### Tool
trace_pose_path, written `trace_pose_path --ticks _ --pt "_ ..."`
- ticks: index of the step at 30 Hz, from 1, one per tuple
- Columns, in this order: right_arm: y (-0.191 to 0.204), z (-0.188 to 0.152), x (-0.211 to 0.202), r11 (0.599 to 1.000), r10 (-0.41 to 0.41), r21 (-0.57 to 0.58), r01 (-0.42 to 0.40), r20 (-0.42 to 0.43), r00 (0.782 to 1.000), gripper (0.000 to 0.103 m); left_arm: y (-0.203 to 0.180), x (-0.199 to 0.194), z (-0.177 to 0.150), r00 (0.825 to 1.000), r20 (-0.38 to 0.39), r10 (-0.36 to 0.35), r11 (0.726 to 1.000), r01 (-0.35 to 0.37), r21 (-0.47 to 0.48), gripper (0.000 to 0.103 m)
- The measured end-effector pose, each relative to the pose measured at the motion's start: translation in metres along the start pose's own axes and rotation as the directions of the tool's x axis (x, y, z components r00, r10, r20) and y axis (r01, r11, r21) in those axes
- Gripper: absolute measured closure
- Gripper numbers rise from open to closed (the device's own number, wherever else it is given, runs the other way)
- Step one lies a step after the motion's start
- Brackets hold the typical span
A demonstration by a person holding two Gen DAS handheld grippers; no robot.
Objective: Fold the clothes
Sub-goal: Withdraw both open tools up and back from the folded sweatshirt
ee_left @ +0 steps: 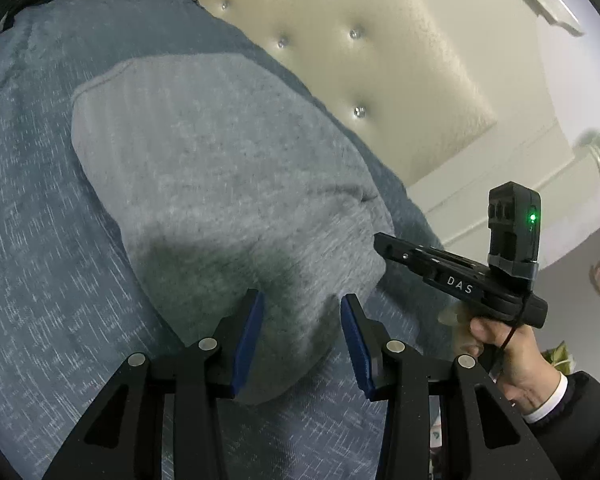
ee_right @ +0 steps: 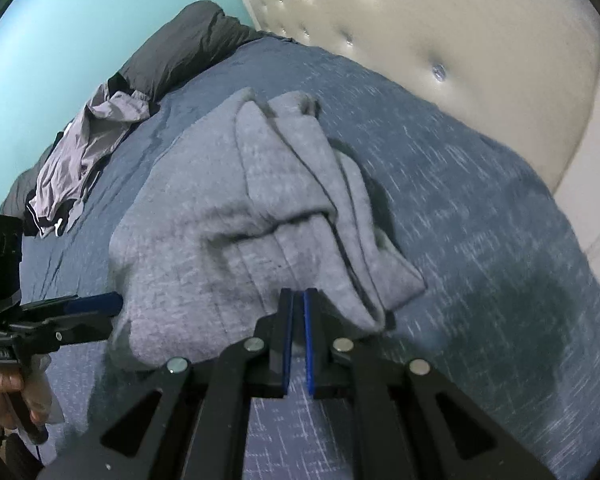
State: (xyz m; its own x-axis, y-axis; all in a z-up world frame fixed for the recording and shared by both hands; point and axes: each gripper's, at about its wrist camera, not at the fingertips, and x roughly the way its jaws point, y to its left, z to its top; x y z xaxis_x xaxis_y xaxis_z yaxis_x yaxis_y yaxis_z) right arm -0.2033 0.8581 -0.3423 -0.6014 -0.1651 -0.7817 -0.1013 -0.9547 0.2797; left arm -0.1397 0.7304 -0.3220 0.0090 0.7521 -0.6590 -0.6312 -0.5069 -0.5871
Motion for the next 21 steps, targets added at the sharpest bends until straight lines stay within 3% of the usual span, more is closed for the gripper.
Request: trace_pose_path --ticks 9,11,17,21 --pt "-0.004 0.006 -0.020 1.000 0.001 0.016 -0.002 0.032 0.999 0.101 -0.001 -0.003 -0.004 1.000 0.002 0.011 1.000 -0.011 0.016 0.059" --pt "-0.007 0.012 -0.026 0.999 -0.024 0.037 0.022 0.069 0.997 0.101 0.001 -0.003 -0.005 1.000 0.008 0.005 1.000 -0.005 0.001 0.059" --pt "-0.019 0.004 -0.011 0.992 -0.095 0.084 0.094 0.014 0.995 0.101 -0.001 -0.011 -0.005 1.000 0.018 0.002 1.000 -0.002 0.000 0.059" --pt "-0.015 0.004 -0.021 0.989 -0.101 0.118 0.094 0.051 0.994 0.101 0.000 -0.021 -0.007 1.000 0.025 0.011 1.000 -0.010 -0.007 0.059"
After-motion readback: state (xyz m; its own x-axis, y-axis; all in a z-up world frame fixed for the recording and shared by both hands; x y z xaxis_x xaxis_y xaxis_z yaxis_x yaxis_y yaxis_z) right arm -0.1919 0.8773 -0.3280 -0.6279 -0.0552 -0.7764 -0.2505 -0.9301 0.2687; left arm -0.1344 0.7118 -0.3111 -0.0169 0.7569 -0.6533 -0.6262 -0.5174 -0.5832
